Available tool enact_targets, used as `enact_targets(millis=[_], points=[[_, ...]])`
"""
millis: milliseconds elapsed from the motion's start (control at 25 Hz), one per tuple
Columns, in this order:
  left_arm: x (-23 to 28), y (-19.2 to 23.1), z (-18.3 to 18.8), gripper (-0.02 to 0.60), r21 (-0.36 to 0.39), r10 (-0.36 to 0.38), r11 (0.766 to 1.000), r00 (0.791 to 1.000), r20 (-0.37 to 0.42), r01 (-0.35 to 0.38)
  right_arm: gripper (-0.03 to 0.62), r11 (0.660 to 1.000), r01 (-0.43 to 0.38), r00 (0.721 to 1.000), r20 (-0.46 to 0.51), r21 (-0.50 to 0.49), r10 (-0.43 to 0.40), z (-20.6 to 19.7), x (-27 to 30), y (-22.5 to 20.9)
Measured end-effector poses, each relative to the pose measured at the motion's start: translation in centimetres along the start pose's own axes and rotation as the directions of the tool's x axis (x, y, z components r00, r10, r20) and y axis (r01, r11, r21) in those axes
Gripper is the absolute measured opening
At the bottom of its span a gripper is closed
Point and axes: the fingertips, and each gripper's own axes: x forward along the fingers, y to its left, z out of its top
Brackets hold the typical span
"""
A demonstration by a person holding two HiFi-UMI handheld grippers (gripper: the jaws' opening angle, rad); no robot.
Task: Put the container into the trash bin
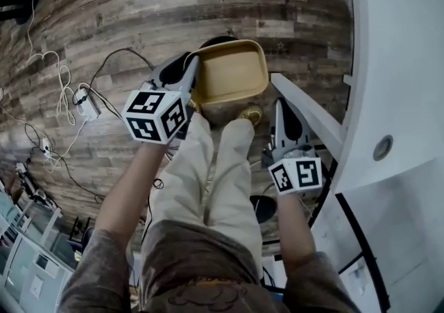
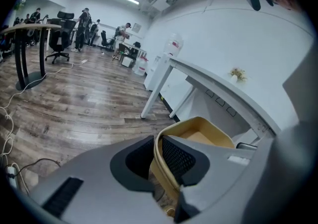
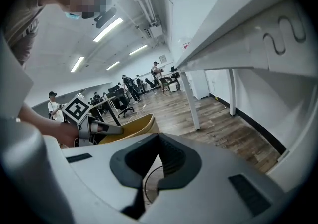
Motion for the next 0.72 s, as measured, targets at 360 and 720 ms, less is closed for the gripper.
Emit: enact_targets(millis=[360,720], points=[[2.6,1.8,-4.0,0.054,-0.035,0.016,0.999,0.997,-0.076,-0.018,-0.008,0.999,0.026,1.0,-0.013,0.021,-0.026,-1.7,0.0,-0.2],[6.4,5.2,-8.3,0.054,-0.056,0.057,0.996,0.988,-0.145,-0.066,-0.008,0.997,0.047,0.999,-0.012,0.065,-0.046,-2.8,0.1,-0.1]])
